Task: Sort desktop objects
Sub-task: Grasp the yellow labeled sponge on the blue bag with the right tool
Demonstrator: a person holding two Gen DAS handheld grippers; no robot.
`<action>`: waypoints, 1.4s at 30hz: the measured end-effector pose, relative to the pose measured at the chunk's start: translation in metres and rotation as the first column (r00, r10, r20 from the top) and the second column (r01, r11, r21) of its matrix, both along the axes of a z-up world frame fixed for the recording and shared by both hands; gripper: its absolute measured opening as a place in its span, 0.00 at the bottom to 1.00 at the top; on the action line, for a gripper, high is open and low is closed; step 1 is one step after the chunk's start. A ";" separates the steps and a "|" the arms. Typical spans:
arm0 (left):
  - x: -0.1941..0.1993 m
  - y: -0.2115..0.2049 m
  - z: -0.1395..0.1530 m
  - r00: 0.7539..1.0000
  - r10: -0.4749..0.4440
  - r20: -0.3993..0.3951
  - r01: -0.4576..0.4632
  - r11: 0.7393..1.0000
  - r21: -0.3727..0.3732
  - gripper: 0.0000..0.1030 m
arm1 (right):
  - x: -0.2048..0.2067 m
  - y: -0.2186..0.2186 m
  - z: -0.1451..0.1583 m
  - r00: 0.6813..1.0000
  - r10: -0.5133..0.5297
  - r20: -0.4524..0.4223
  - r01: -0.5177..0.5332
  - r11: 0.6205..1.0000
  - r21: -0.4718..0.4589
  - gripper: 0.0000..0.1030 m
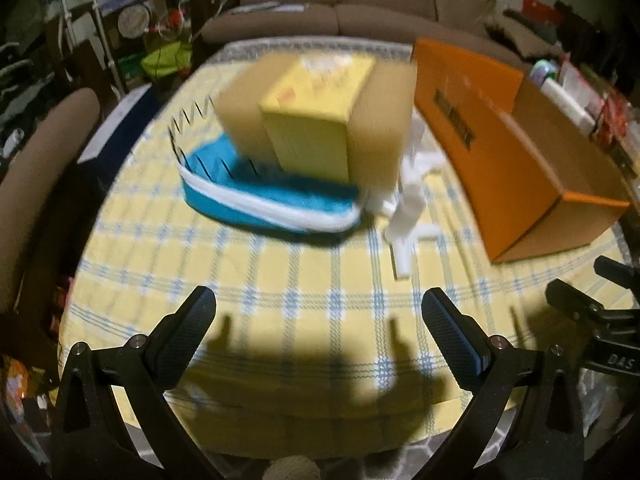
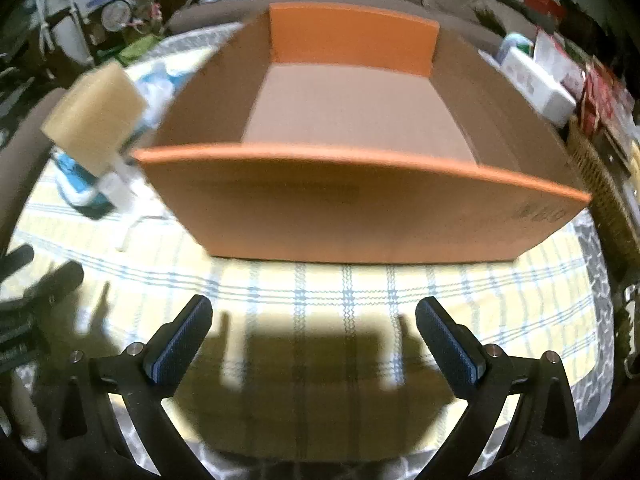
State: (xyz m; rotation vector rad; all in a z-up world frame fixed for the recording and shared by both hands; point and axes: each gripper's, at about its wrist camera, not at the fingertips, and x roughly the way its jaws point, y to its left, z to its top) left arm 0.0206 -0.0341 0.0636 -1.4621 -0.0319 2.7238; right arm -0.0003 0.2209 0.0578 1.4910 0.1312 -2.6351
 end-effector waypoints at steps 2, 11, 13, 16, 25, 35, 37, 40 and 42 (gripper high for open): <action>0.001 -0.009 0.012 1.000 -0.003 -0.021 0.003 1.000 0.006 1.00 | 0.006 0.000 0.013 0.999 0.012 -0.035 -0.012 1.000 -0.003 1.00; -0.008 -0.039 0.043 0.999 0.019 -0.044 -0.014 0.994 0.112 1.00 | 0.001 -0.014 0.076 0.977 0.063 -0.202 -0.070 0.997 -0.024 1.00; -0.013 -0.045 0.046 0.998 0.033 -0.050 -0.027 0.991 0.128 1.00 | -0.001 -0.024 0.089 0.966 0.101 -0.238 -0.111 0.993 -0.029 1.00; -0.026 -0.058 0.052 0.997 0.051 -0.054 -0.041 0.986 0.162 1.00 | -0.003 -0.043 0.104 0.948 0.163 -0.275 -0.174 0.985 -0.017 1.00; -0.062 -0.096 0.051 0.992 0.121 -0.021 -0.105 0.929 0.356 1.00 | -0.042 -0.113 0.117 0.862 0.419 -0.287 -0.425 0.904 0.043 1.00; -0.082 -0.113 0.014 0.986 0.143 0.087 -0.167 0.815 0.555 1.00 | -0.075 -0.177 0.072 0.734 0.664 -0.141 -0.633 0.745 0.212 1.00; -0.085 -0.114 0.011 0.985 0.140 0.099 -0.172 0.804 0.570 1.00 | -0.082 -0.182 0.067 0.724 0.679 -0.116 -0.648 0.729 0.221 1.00; -0.090 -0.111 0.008 0.985 0.129 0.115 -0.172 0.790 0.589 1.00 | -0.092 -0.188 0.061 0.708 0.702 -0.075 -0.677 0.706 0.211 1.00; -0.092 -0.110 0.006 0.985 0.123 0.122 -0.172 0.785 0.596 1.00 | -0.098 -0.192 0.057 0.697 0.716 -0.047 -0.695 0.690 0.203 1.00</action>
